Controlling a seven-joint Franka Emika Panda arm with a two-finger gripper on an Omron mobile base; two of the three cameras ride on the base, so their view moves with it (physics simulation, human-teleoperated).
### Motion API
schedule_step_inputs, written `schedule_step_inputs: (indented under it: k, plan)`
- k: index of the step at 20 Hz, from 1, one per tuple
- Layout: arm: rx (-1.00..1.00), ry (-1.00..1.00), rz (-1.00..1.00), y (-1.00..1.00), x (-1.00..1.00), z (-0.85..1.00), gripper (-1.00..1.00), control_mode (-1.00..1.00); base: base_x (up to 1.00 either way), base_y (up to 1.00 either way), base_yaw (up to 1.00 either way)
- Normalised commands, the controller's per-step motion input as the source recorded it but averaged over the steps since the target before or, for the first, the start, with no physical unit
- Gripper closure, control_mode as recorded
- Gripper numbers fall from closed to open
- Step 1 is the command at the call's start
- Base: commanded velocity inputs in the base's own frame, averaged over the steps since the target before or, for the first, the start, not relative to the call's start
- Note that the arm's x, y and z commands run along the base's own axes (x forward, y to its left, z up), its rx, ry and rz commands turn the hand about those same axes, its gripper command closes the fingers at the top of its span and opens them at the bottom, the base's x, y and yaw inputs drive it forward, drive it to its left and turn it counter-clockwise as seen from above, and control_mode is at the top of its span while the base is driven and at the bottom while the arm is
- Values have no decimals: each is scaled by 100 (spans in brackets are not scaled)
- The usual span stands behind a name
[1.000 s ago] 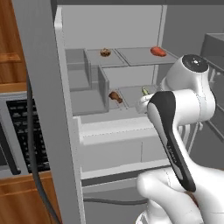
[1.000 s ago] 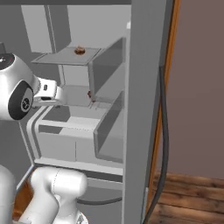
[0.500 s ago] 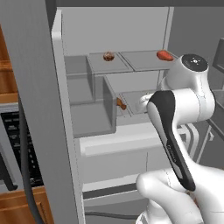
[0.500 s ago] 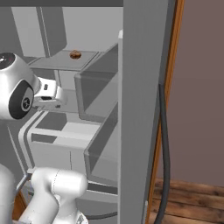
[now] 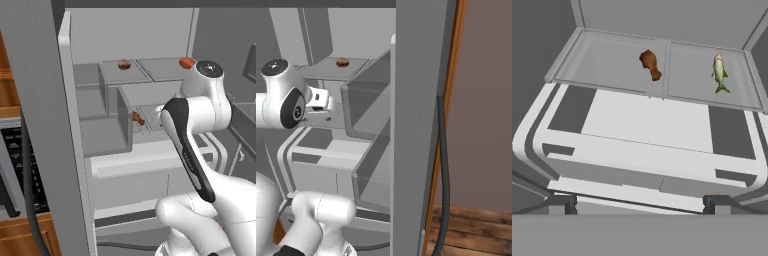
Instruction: Gather the sweet potato and mushroom from the fridge and place them on a tray on the dining counter. Then gather the chicken drumstick and fish from the fridge and place them on the other tray.
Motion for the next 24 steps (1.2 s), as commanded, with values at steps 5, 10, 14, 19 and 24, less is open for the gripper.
schedule_step_inputs:
  k: [5, 10, 14, 19, 24]
  plan:
    - [0, 13, 2, 0, 57, -37, -100, -100, 0, 0, 0]
    - [-1, 2, 1, 0, 32, -38, -100, -100, 0, 0, 0]
    - [-3, -6, 1, -9, 32, -48, -100, -100, 0, 0, 0]
    - [0, -1, 3, -8, 42, -21, -100, -100, 0, 0, 0]
    - [0, 0, 4, 0, 52, -5, -100, -100, 0, 0, 0]
